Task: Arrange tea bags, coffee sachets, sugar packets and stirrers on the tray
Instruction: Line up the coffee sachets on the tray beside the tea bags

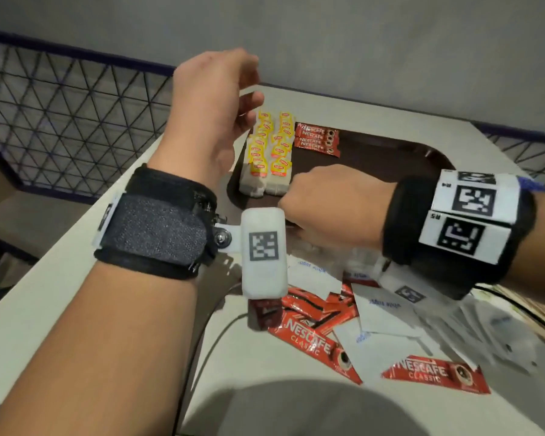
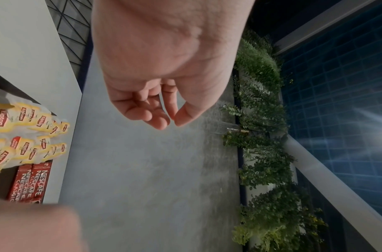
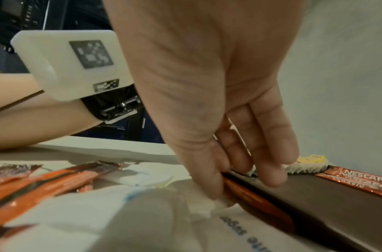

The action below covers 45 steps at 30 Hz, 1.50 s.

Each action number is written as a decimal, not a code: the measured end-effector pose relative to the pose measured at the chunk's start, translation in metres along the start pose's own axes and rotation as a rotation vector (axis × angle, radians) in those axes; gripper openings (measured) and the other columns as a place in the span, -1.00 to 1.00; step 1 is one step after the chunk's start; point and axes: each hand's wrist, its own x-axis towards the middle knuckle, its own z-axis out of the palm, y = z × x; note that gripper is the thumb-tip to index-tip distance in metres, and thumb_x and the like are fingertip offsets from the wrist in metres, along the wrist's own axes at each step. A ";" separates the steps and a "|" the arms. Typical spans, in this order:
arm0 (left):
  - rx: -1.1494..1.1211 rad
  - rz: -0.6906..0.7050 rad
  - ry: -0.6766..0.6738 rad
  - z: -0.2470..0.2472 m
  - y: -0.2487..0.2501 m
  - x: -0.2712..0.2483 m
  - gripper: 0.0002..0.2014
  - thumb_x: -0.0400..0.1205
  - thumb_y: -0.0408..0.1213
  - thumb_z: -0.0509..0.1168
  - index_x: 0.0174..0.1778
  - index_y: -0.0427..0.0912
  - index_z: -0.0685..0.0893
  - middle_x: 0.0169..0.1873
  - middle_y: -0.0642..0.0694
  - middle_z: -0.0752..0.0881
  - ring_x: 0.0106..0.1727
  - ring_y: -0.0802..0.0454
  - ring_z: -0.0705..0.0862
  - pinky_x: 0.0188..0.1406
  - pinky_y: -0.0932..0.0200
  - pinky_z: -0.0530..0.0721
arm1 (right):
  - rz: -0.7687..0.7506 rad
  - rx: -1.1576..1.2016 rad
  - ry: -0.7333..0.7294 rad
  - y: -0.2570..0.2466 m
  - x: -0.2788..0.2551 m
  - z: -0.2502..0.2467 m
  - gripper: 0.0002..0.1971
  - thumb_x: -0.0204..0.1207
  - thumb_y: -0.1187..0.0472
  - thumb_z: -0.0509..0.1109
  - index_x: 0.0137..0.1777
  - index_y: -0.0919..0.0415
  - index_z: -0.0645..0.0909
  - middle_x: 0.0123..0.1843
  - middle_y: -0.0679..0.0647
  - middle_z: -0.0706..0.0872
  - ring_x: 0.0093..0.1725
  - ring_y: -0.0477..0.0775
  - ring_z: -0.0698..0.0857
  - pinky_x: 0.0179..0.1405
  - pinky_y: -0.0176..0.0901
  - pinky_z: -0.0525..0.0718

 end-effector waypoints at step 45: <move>0.315 -0.066 -0.451 0.027 -0.007 -0.027 -0.83 0.70 -0.06 0.40 0.03 -0.09 0.71 -0.19 0.03 0.81 -0.33 0.13 0.74 -0.39 0.30 0.61 | 0.425 1.782 0.572 0.037 -0.086 0.010 -0.82 0.55 0.57 0.40 -0.03 0.29 0.67 -0.27 0.27 0.63 -0.42 0.12 0.67 -0.43 -0.15 0.57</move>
